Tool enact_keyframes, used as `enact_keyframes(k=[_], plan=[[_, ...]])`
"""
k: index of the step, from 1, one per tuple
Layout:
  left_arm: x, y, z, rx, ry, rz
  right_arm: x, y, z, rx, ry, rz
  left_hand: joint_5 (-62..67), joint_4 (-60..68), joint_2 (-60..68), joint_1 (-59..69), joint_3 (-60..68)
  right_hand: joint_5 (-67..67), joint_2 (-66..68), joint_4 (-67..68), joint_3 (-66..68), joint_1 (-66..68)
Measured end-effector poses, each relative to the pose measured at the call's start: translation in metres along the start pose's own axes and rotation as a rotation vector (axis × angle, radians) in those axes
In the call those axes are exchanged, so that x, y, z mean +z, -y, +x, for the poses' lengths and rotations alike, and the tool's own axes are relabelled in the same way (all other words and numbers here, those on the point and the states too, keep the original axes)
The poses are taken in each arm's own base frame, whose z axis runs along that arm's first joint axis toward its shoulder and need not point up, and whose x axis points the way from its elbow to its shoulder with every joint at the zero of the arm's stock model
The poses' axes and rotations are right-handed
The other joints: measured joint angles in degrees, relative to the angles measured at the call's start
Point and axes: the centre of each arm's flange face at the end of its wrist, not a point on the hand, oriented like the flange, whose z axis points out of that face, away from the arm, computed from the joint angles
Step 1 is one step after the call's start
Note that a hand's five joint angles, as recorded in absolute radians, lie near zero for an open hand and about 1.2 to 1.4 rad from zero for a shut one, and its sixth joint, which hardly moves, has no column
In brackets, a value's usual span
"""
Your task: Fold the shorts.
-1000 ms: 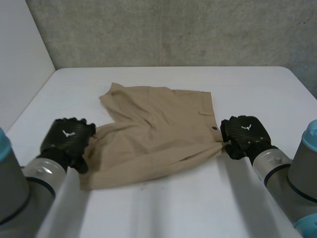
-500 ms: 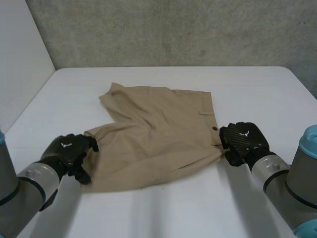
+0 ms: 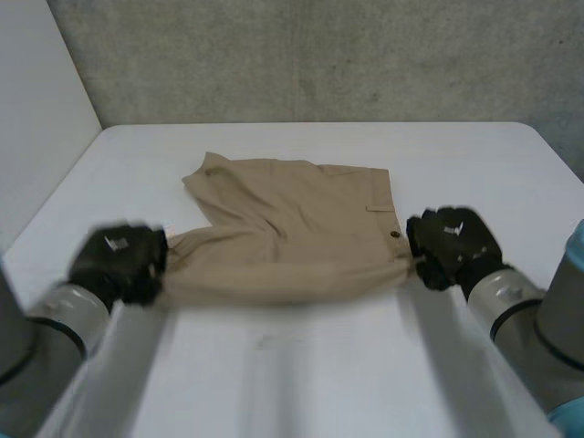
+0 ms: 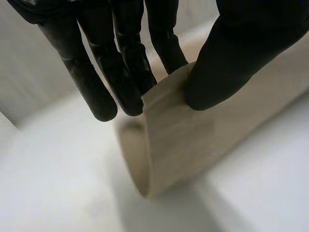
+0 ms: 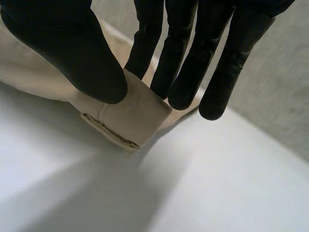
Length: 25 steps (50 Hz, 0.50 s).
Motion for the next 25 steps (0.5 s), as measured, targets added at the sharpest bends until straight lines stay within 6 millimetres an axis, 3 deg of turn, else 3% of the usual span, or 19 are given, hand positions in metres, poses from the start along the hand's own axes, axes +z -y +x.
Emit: enact_keyframes(k=[2, 3, 6, 7, 10, 11, 14, 17, 19, 22, 25], plan=[[-0.008, 0.021, -0.005, -0.001, 0.025, 0.086, -0.003, 0.014, 0.004, -0.021, -0.01, 0.03, 0.0, 0.0, 0.0, 0.0, 0.1, 0.0, 0.0, 0.0, 0.0, 0.0], [-0.018, 0.046, -0.011, -0.003, 0.052, 0.185, -0.008, 0.035, 0.01, -0.051, -0.027, 0.078, 0.0, 0.0, 0.0, 0.0, 0.1, 0.0, 0.0, 0.1, 0.1, 0.0], [-0.037, 0.085, -0.02, -0.005, 0.091, 0.34, -0.016, 0.065, 0.019, -0.093, -0.056, 0.146, 0.0, 0.0, 0.0, 0.0, 0.1, 0.1, 0.0, 0.0, 0.2, 0.0], [-0.053, 0.112, -0.027, -0.007, 0.117, 0.448, -0.024, 0.092, 0.027, -0.128, -0.082, 0.207, 0.0, 0.0, 0.0, 0.0, 0.1, 0.6, 0.0, 0.0, 0.2, 0.0], [-0.076, 0.15, -0.036, -0.009, 0.151, 0.591, -0.036, 0.127, 0.037, -0.169, -0.118, 0.282, 0.0, 0.0, 0.1, 0.0, 0.2, 1.0, 0.0, 0.1, 0.2, 0.0], [-0.085, 0.164, -0.039, -0.01, 0.163, 0.641, -0.044, 0.15, 0.043, -0.191, -0.14, 0.33, 0.0, 0.0, 0.1, 0.0, 0.2, 1.1, 0.3, 0.1, 0.3, 0.0], [-0.103, 0.192, -0.046, -0.012, 0.185, 0.729, -0.058, 0.184, 0.053, -0.216, -0.17, 0.388, 0.0, 0.0, 0.2, 0.0, 0.2, 1.1, 0.3, 0.1, 0.4, 0.0], [-0.118, 0.214, -0.051, -0.013, 0.196, 0.782, -0.069, 0.214, 0.061, -0.23, -0.19, 0.426, 0.0, 0.0, 0.2, 0.0, 0.2, 1.2, 0.3, 0.1, 0.4, 0.0], [-0.118, 0.218, -0.051, -0.014, 0.19, 0.77, -0.07, 0.224, 0.065, -0.229, -0.189, 0.418, 0.0, 0.0, 0.2, 0.0, 0.2, 1.3, 0.3, 0.1, 0.4, 0.0], [-0.107, 0.211, -0.049, -0.015, 0.174, 0.711, -0.063, 0.222, 0.065, -0.221, -0.171, 0.379, 0.0, 0.0, 0.2, 0.0, 0.2, 1.4, 0.3, 0.1, 0.4, 0.0], [-0.083, 0.188, -0.044, -0.014, 0.145, 0.596, -0.05, 0.204, 0.058, -0.192, -0.123, 0.295, 0.0, 0.0, 0.2, 0.0, 0.2, 1.4, 0.3, 0.1, 0.4, 0.0]])
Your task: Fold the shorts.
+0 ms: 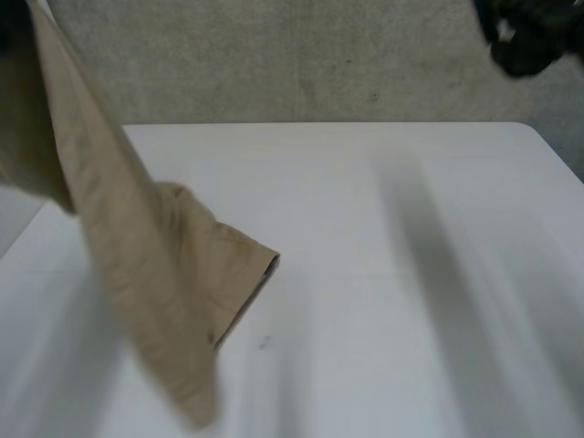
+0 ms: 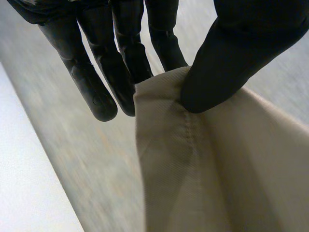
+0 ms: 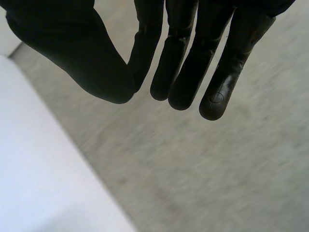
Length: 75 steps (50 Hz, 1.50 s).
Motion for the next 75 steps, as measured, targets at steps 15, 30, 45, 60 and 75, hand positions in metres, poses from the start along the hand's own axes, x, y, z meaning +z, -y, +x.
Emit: enact_keyframes(k=[15, 30, 45, 60, 75], plan=[[0.013, -0.071, 0.024, 0.004, -0.071, -0.2, -0.032, -0.102, -0.095, 0.502, 0.209, -0.354, 0.0, 0.1, 0.0, 0.0, 0.0, -38.6, -39.0, -39.6, -39.4, -27.9], [0.044, 0.02, 0.101, -0.053, -0.192, 0.091, -0.028, -0.141, -0.07, 0.618, 0.074, -0.43, 0.0, 0.2, 0.1, 0.0, 0.1, -45.8, -44.9, -46.7, -45.6, -33.5], [0.043, 0.024, 0.164, 0.139, -0.223, 0.186, -0.023, -0.149, -0.038, 0.901, 0.075, -0.444, 0.0, 0.2, 0.1, 0.0, 0.1, -45.8, -44.9, -46.7, -45.6, -33.5], [0.044, 0.009, 0.166, 0.148, -0.23, 0.152, -0.041, -0.169, -0.066, 0.967, 0.159, -0.591, 0.0, 0.2, 0.1, 0.0, 0.1, -45.8, -44.9, -46.7, -45.6, -33.5], [0.043, -0.002, 0.168, 0.162, -0.24, 0.126, -0.046, -0.178, -0.142, 1.063, 0.339, -0.649, 0.0, 0.2, 0.1, 0.0, 0.1, -45.7, -44.9, -46.7, -45.6, -33.5]])
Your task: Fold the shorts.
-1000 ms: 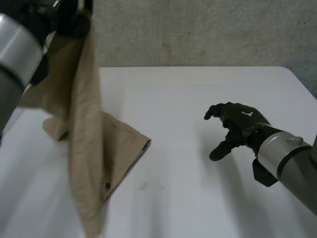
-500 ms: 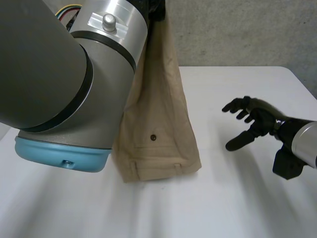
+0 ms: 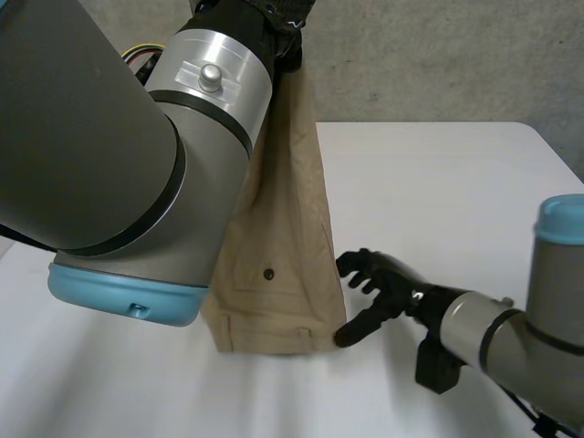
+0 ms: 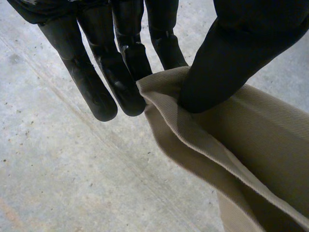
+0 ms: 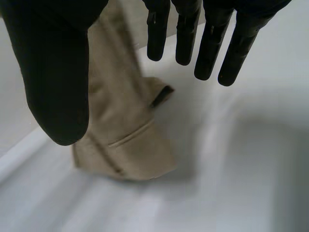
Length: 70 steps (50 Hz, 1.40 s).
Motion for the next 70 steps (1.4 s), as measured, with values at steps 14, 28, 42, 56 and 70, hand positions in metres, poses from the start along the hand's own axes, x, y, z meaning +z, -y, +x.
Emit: enact_keyframes(k=[14, 28, 42, 56, 70], plan=[[-0.004, -0.001, -0.004, 0.0, 0.006, -0.01, 0.026, -0.005, -0.005, 0.017, -0.001, 0.079, 0.0, 0.0, 0.0, 0.0, 0.0, 40.4, 41.7, 42.1, 41.1, 34.0], [-0.014, -0.017, -0.049, 0.047, 0.098, -0.086, -0.029, 0.116, -0.016, -0.644, -0.27, 0.569, 0.0, 0.0, 0.0, 0.0, 0.0, 44.7, 44.7, 46.6, 45.1, 35.1], [-0.055, 0.016, -0.11, 0.063, 0.229, -0.053, -0.125, 0.177, -0.092, -1.138, -0.413, 0.865, 0.0, 0.0, 0.0, 0.0, 0.0, 45.2, 44.7, 46.6, 45.1, 35.7], [-0.099, -0.029, -0.095, 0.082, 0.128, -0.257, -0.112, 0.156, -0.086, -1.204, -0.391, 0.565, 0.0, 0.0, 0.0, 0.0, 0.0, 45.3, 44.7, 46.6, 45.1, 35.7], [-0.025, -0.155, -0.082, 0.042, 0.105, -0.384, -0.007, 0.159, -0.047, -1.196, -0.373, 0.497, 0.0, 0.0, 0.1, 0.0, 0.1, 45.3, 44.7, 46.6, 45.3, 35.7]])
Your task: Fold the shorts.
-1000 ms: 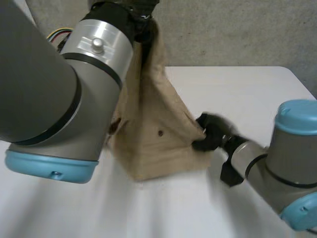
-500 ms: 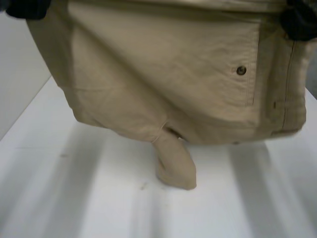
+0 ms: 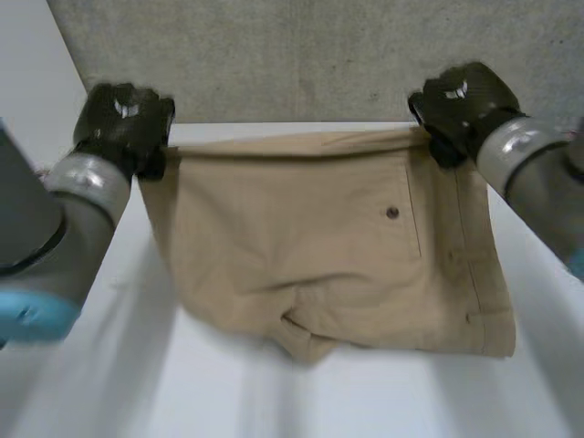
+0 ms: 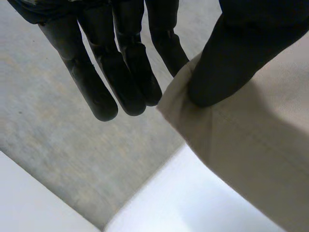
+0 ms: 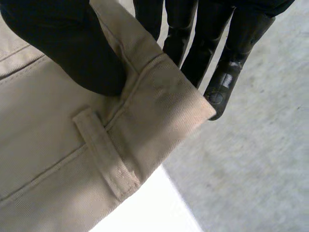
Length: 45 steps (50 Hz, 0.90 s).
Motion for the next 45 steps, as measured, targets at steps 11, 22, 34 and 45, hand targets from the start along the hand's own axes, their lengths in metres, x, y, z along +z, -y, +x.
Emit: enact_keyframes(k=[11, 22, 34, 45], plan=[[0.051, 0.143, -0.078, -0.104, 0.384, 0.627, 0.02, 0.111, 0.068, -0.007, -0.524, 0.608, 0.0, 0.0, 0.0, 0.0, 0.0, 0.0, 0.0, 0.0, 0.1, 0.0], [0.014, 0.119, -0.073, -0.096, 0.362, 0.562, 0.002, 0.098, 0.055, 0.004, -0.439, 0.505, 0.0, 0.0, 0.0, 0.0, 0.0, 0.0, 0.0, 0.0, 0.1, 0.0], [-0.033, -0.034, -0.002, -0.033, 0.107, 0.094, 0.001, -0.026, -0.043, 0.011, -0.058, 0.082, 0.0, 0.0, 0.0, 0.0, 0.0, 0.0, 0.0, 0.1, 0.1, 0.0], [-0.073, -0.135, 0.052, 0.012, -0.134, -0.309, -0.013, -0.105, -0.108, 0.013, 0.142, -0.153, 0.0, 0.0, 0.0, 0.0, 0.0, 0.1, 0.0, 0.1, 0.1, 0.0]])
